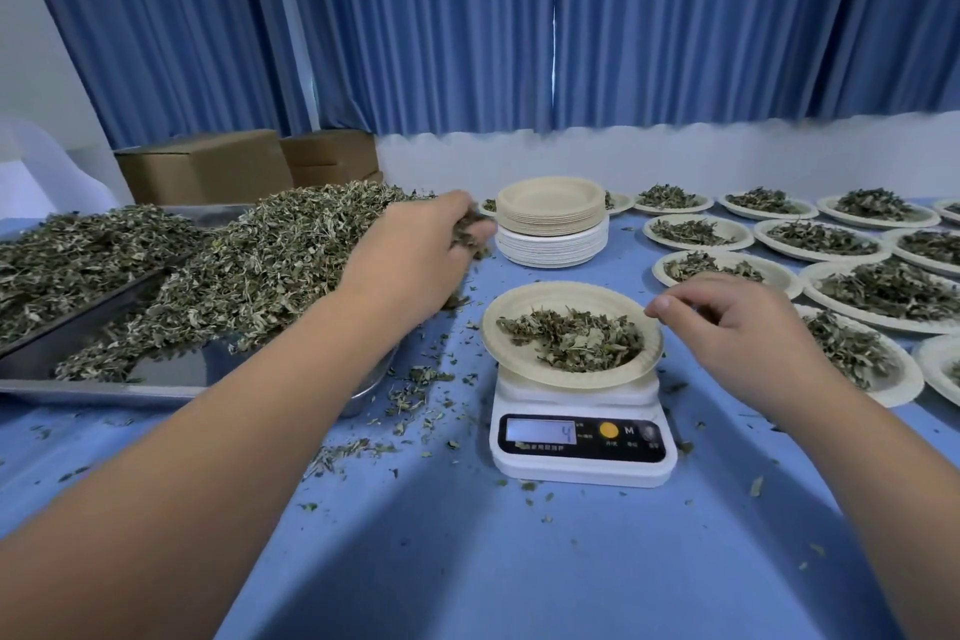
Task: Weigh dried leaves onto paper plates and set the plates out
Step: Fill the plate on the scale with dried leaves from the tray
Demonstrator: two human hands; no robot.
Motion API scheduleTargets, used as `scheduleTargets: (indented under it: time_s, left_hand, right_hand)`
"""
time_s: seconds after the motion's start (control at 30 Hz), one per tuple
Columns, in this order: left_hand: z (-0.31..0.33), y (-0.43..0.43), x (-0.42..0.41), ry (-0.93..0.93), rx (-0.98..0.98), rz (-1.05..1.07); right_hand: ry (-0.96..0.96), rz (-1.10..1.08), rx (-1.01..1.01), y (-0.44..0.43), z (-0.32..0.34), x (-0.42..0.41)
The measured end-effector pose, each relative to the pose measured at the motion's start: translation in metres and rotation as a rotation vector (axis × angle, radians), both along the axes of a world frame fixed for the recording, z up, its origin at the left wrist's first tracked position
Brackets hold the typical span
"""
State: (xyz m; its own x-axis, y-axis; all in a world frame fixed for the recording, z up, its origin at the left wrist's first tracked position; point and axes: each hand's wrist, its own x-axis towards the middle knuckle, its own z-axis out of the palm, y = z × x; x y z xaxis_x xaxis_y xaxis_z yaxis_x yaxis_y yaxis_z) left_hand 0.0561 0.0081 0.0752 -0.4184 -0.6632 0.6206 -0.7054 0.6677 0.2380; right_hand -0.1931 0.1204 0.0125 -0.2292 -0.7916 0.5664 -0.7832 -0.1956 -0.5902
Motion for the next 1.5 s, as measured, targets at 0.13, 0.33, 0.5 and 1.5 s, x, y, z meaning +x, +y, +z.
scheduleTargets:
  time_s: [0.13,0.33,0.5,1.5]
  left_hand:
    - [0.001,0.004,-0.042,0.014,0.098,-0.123]
    - [-0.018,0.001,-0.069,-0.151,0.275,-0.210]
    - [-0.022,0.001,-0.067,-0.074,0.358,-0.310]
    - [-0.079,0.006,0.014,-0.854,0.060,0.221]
  right_hand:
    - [0.010,-0.014,-0.002,0.000,0.000,-0.001]
    - [0.039,-0.010,0.000,-0.001,0.001,-0.001]
    - [0.041,0.007,-0.003,0.000,0.002,-0.001]
    - [0.077,-0.021,-0.017,0.001,0.001,0.000]
